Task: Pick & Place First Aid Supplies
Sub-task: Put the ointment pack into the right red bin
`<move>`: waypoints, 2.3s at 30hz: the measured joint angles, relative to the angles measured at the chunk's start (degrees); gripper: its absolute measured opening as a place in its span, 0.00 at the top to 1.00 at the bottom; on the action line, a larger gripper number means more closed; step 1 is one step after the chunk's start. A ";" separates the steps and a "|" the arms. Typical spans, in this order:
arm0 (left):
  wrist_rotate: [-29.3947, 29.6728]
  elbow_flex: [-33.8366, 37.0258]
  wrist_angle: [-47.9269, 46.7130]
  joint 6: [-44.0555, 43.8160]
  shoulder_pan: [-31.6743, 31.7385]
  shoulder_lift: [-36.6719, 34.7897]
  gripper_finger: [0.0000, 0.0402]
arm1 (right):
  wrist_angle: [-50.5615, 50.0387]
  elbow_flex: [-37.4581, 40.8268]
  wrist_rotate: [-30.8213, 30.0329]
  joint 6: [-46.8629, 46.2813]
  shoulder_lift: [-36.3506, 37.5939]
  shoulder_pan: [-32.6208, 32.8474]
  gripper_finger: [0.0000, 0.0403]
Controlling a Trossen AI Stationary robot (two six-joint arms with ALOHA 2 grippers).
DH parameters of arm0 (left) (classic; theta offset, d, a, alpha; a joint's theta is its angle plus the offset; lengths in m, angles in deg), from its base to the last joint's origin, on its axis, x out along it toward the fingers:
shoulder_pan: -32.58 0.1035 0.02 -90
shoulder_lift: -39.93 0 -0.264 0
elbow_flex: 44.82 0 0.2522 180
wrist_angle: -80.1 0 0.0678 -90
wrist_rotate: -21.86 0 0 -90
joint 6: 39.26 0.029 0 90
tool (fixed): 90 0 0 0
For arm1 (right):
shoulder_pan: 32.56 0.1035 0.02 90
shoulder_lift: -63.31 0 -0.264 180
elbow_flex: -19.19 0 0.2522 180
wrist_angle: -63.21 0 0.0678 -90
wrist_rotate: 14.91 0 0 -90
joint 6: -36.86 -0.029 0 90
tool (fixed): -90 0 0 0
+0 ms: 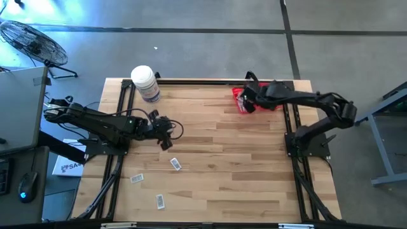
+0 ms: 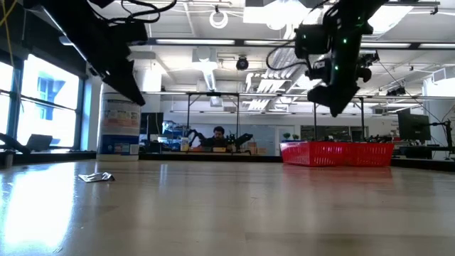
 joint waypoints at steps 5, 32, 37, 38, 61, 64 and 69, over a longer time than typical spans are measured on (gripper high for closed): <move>-11.46 1.43 -0.54 -2.95 -2.14 1.42 0.59 | 4.47 0.00 0.10 0.55 1.20 6.53 0.77; -33.87 4.63 31.86 19.42 -9.49 22.84 0.59 | 14.86 -0.02 2.73 3.88 1.32 13.43 0.78; -33.77 4.63 32.29 21.48 -9.49 25.93 0.59 | 14.71 -0.02 3.48 3.86 1.32 13.43 0.78; -33.72 4.59 32.35 21.48 -9.49 26.31 0.59 | 14.71 -0.02 3.60 3.86 1.32 13.43 0.78; -31.91 4.56 29.67 20.24 -9.33 25.76 0.99 | 23.24 -0.02 5.42 11.69 1.27 20.04 0.78; -30.63 4.94 26.96 20.66 -9.33 23.13 1.00 | 25.19 -0.03 5.44 11.83 1.26 21.57 0.78; -29.05 4.81 27.29 21.59 -9.33 17.23 1.00 | 27.20 -0.04 6.09 13.08 1.26 23.13 0.78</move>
